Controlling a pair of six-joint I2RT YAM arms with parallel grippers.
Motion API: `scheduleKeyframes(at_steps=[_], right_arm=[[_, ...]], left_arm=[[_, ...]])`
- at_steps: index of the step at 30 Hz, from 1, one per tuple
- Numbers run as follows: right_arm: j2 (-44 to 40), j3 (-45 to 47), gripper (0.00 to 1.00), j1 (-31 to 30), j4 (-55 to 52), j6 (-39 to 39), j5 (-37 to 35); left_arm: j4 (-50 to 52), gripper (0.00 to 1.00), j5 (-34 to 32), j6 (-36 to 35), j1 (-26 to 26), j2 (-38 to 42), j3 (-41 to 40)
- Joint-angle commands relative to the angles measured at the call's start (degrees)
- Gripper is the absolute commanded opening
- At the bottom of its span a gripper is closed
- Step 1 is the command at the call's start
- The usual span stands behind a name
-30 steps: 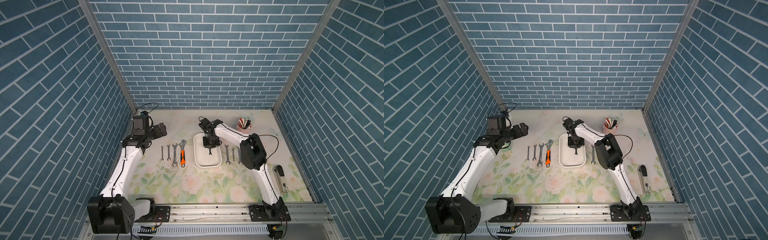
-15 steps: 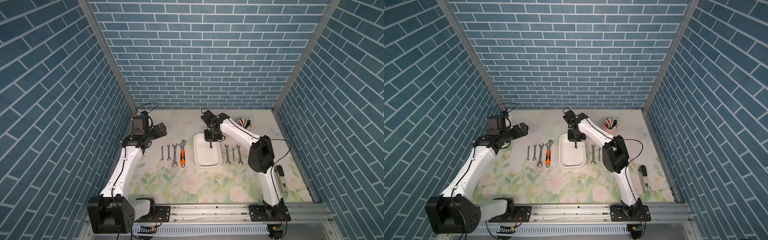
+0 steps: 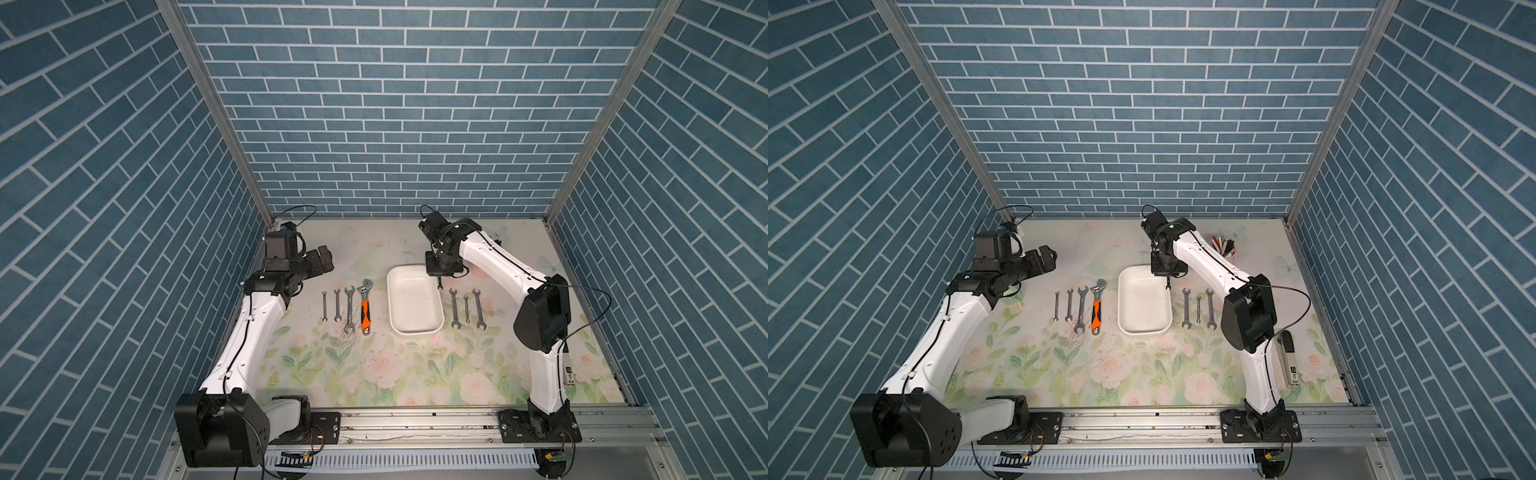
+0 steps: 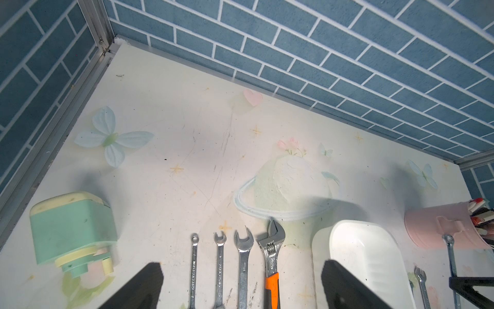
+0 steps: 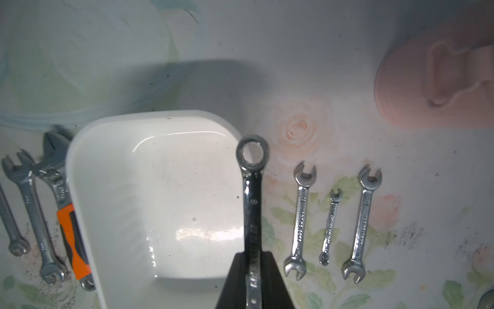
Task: Take out the wrench from the storage box
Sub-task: Place the wrench at the center of the board, then adjust the wrench at the center of the board.
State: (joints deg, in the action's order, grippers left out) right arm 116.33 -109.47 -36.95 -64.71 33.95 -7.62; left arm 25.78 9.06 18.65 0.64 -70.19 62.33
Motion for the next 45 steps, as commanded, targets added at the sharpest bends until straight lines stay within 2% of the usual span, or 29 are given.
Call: scheduleKeyframes(at_steps=[1, 9, 14, 16, 24, 28, 30, 45], right_arm=[[-4.83, 5.54, 0.07, 2.48, 1.47, -2.87, -1.51], [-11.93, 24.12, 0.07, 8.60, 10.62, -7.82, -2.49], [-12.88, 33.42, 0.07, 12.03, 14.80, -10.13, -4.36], [-13.31, 35.85, 0.07, 13.14, 16.87, -10.49, -2.59], [-14.30, 38.22, 0.14, 14.02, 20.24, -9.22, -1.04], [-14.33, 39.40, 0.25, 14.40, 22.36, -9.43, 0.06], [-13.71, 39.53, 0.27, 14.75, 22.71, -9.61, 0.32], [-9.60, 40.61, 0.26, 17.35, 25.72, -11.62, 4.36]], left_arm=[[-0.73, 0.98, -0.23, 0.01, -0.47, -0.75, -0.63], [-0.63, 0.98, -0.27, 0.04, -0.47, -0.91, -0.78], [-0.64, 0.98, -0.75, -0.02, -0.47, -1.00, -0.65], [-0.73, 0.98, -0.73, 0.07, -0.47, -1.00, -0.79], [-0.55, 0.98, -0.54, 0.18, -0.45, -1.70, -0.72], [-0.56, 0.98, -0.27, 0.15, -0.47, -1.84, -0.76], [-0.50, 0.99, -0.19, 0.20, -0.47, -1.88, -0.81], [-0.47, 0.98, 0.08, 0.24, -0.47, -2.23, -0.91]])
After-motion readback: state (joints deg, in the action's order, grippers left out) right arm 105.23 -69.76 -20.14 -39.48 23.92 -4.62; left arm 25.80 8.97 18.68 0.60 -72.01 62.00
